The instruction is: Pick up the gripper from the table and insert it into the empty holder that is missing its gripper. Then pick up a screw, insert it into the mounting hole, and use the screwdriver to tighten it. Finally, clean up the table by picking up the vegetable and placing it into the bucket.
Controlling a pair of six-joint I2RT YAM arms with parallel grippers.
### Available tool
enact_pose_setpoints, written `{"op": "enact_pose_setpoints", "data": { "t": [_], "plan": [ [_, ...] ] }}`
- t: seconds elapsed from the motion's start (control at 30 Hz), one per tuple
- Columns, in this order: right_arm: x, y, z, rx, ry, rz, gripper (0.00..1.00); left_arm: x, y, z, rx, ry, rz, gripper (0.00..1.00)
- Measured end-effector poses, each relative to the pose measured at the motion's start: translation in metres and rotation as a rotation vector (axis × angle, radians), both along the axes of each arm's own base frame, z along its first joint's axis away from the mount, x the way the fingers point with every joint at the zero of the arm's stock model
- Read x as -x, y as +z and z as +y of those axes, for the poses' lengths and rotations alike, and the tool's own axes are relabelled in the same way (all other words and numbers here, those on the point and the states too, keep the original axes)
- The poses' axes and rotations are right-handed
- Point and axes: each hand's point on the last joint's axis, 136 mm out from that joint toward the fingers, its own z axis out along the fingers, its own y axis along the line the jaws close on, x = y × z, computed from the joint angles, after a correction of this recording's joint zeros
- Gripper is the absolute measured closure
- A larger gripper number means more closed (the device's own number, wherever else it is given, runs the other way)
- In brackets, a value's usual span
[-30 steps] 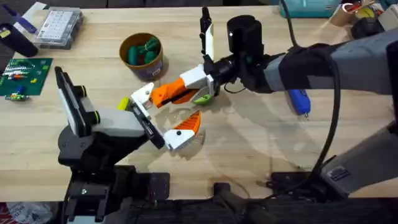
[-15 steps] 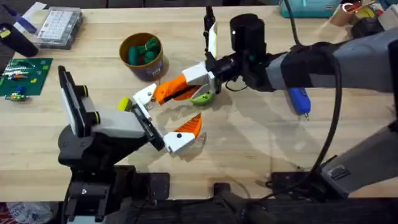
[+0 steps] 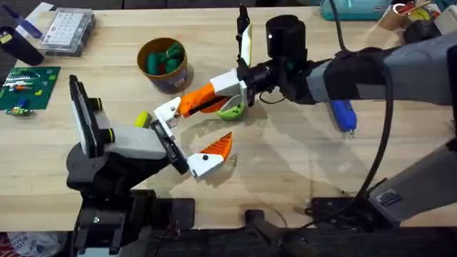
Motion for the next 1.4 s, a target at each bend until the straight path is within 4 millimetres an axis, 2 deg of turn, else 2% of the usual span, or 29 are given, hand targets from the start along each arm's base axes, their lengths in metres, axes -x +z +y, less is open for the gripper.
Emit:
{"op": "enact_pose_setpoints", "data": {
  "t": [0.43, 1.0, 1.13, 1.4],
  "plan": [
    [0.008, 0.000, 0.011, 0.005, 0.013, -0.011, 0.982, -0.005, 0.000, 0.004, 0.002, 0.032, 0.005, 0.011],
    [0.016, 0.002, 0.011, -0.011, 0.052, -0.023, 0.982, 0.000, 0.000, 0.002, 0.005, 0.004, 0.006, 0.011],
    [0.031, 0.002, 0.021, -0.013, 0.096, -0.024, 0.982, 0.007, 0.001, -0.004, 0.009, -0.051, 0.003, 0.011],
    [0.029, -0.002, 0.023, -0.016, 0.111, -0.018, 0.982, 0.009, 0.000, -0.005, 0.011, -0.063, 0.010, 0.011]
  ]
}}
